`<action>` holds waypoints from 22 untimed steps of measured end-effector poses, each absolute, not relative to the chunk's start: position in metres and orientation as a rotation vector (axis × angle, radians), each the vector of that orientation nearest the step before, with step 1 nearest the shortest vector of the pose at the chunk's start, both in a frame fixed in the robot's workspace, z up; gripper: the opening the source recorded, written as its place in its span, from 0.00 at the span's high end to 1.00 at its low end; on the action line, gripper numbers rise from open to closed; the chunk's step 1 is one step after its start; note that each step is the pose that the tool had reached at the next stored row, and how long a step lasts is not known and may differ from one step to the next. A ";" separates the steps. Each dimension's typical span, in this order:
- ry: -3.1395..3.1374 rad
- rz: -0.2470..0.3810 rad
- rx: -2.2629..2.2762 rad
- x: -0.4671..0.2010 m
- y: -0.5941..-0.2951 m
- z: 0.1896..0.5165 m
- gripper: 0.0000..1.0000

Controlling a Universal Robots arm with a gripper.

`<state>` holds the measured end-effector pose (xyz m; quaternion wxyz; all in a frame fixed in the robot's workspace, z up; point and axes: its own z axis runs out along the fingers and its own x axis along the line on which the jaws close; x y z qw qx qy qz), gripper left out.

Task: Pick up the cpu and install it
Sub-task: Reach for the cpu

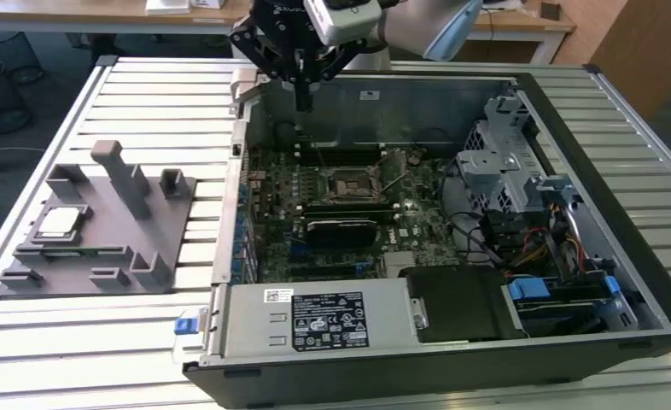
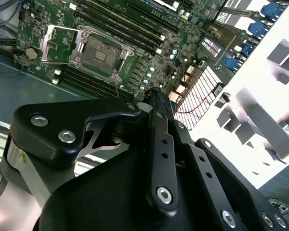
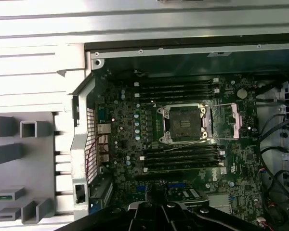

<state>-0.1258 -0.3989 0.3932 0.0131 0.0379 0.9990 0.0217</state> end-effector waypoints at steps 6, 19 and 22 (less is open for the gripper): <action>3.112 0.068 0.118 -0.132 -0.399 0.393 0.89; 3.113 0.068 0.118 -0.144 -0.399 0.392 0.89; 3.112 0.068 0.118 -0.146 -0.399 0.392 0.89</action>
